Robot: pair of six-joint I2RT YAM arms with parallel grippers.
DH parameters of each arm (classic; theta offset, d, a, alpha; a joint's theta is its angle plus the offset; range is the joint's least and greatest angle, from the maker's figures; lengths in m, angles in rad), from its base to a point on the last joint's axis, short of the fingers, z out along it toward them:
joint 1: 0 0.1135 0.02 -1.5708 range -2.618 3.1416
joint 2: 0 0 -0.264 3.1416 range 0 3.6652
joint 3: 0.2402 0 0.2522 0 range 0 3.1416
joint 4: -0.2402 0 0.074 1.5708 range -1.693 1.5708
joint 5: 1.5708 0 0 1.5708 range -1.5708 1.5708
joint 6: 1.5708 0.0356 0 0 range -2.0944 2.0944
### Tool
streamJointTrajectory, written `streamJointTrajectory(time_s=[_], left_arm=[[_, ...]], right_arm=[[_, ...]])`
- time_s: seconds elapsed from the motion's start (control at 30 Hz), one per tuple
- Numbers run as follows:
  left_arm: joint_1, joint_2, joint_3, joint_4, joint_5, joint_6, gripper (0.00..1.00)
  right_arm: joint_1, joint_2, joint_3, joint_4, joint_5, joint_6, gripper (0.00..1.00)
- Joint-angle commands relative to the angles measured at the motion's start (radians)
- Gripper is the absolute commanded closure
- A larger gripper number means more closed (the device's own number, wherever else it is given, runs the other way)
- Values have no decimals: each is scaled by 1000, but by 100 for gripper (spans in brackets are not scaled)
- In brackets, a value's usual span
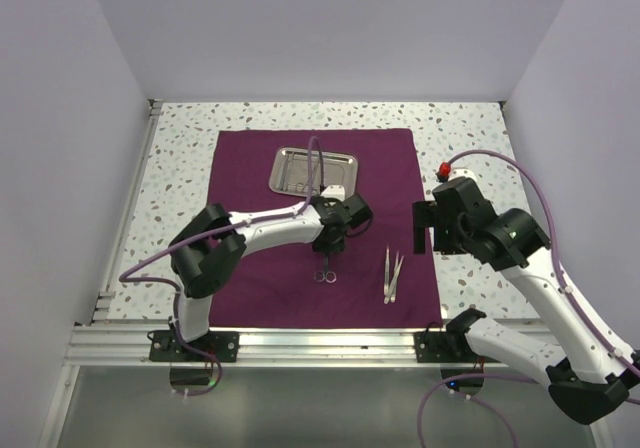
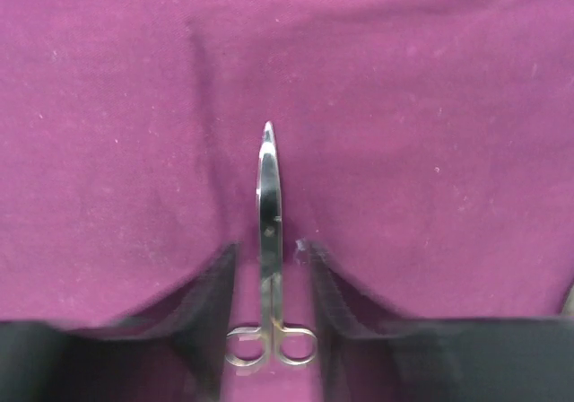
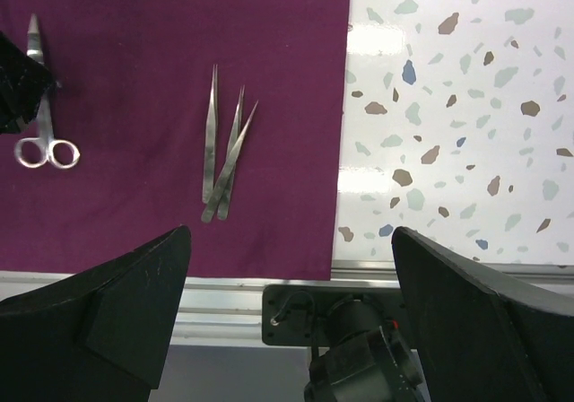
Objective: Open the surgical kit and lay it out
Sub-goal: Place the medical item in the surgical kit.
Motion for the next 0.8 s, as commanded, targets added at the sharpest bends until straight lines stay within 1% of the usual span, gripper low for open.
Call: streamJointTrajectory(time_s=[0.0, 0.07, 0.1, 0.17, 0.27, 0.3, 0.37, 0.4, 0.47, 0.5, 0.53, 0.6, 0.67, 0.77], left_arm=[[7, -20, 4, 26, -31, -38, 54], [7, -26, 17, 2, -34, -25, 44], [7, -34, 45, -11, -46, -18, 41], [10, -40, 100, -52, -70, 18, 41], [42, -49, 172, -70, -104, 110, 43], [76, -46, 183, -66, -104, 138, 44], [122, -38, 203, -19, -84, 227, 47], [177, -32, 209, -3, -49, 256, 48], [231, -14, 244, 31, -22, 330, 49], [271, 14, 263, 40, -12, 357, 49], [289, 32, 284, 40, -9, 404, 49], [334, 95, 359, 37, 1, 446, 49], [357, 136, 425, 38, 15, 497, 49], [394, 219, 483, 64, 60, 551, 50]], right_arm=[[4, -18, 5, -4, 13, -19, 2], [4, -19, 6, -4, 19, -18, 2], [4, -21, 8, -4, 25, -16, 2], [5, -24, 11, -8, 34, -13, 2], [4, -29, 17, -15, 49, -2, 1], [5, -29, 17, -18, 57, 1, 2], [4, -30, 20, -24, 65, 11, 2], [4, -29, 22, -26, 71, 15, 2], [4, -27, 31, -37, 88, 25, 1], [4, -26, 34, -41, 92, 28, 2], [5, -25, 40, -43, 105, 33, 1], [4, -21, 45, -47, 111, 44, 2], [4, -15, 51, -50, 117, 54, 1], [4, 1, 59, -57, 129, 65, 2]])
